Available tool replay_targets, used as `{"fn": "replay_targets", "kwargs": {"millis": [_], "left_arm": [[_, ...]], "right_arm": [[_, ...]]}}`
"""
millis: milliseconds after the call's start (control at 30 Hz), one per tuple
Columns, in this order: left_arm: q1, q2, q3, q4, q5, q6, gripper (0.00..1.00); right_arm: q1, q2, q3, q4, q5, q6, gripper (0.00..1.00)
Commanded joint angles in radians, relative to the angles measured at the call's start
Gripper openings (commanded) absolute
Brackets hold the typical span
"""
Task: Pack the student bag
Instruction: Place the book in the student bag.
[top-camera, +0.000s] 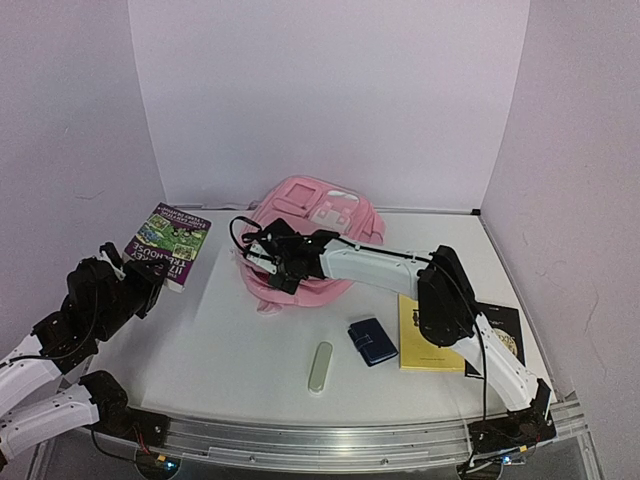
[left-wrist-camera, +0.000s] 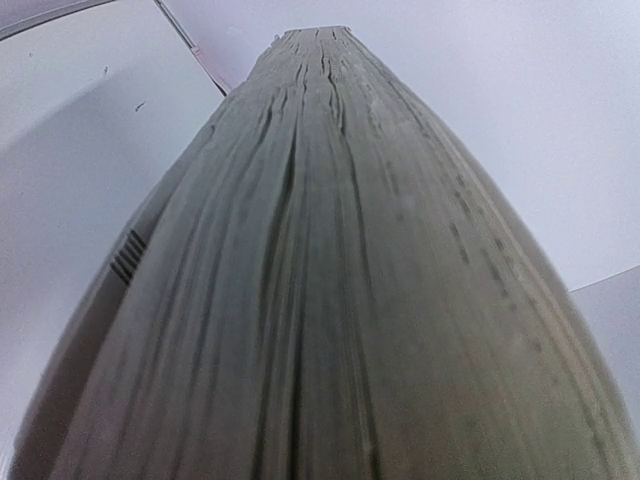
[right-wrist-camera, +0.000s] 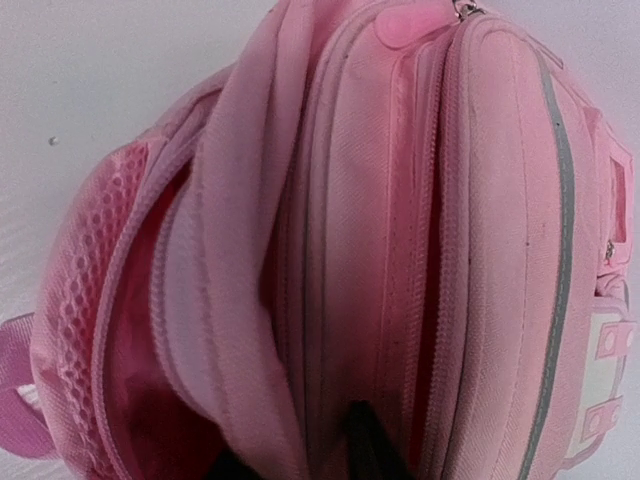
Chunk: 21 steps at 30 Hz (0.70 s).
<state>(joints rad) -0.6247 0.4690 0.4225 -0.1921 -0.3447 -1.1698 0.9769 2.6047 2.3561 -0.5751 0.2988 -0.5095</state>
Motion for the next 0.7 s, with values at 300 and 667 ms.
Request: {"fn": "replay_targets", "kwargs": {"millis": [300,667], "left_arm": [[0.002,-0.035,-0.027,0.09,0.081,-0.022,0.0],[0.003,0.05,-0.195,0.399,0.321,-0.06,0.0]], "right_arm": [[-0.006,-0.19,0.078,-0.065,0.021,0.054,0.0],[-0.032,-0.229,0.191,-0.042,0.035,0.083,0.0]]}}
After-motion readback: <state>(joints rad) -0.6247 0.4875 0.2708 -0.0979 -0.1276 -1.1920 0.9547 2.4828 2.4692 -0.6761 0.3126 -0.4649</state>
